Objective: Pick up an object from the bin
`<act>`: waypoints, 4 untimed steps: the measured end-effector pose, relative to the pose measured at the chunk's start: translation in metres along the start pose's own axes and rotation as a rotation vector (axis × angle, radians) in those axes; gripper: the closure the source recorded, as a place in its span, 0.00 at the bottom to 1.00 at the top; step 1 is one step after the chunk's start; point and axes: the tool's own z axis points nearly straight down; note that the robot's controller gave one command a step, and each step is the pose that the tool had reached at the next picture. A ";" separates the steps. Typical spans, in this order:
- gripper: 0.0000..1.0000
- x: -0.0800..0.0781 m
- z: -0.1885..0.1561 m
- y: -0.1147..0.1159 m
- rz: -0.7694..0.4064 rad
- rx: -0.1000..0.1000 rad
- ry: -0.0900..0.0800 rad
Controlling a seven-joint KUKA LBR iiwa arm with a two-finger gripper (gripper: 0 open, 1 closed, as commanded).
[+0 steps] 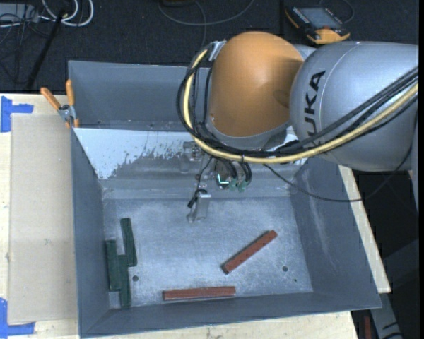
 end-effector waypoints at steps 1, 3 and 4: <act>0.00 0.047 0.044 -0.055 0.036 0.002 0.001; 0.00 0.086 0.176 -0.212 -0.437 0.001 -0.004; 1.00 0.085 0.175 -0.211 -0.435 -0.001 -0.008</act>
Offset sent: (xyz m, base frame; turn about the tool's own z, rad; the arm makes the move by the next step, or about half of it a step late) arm -0.0445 -0.0523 -0.0396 0.0308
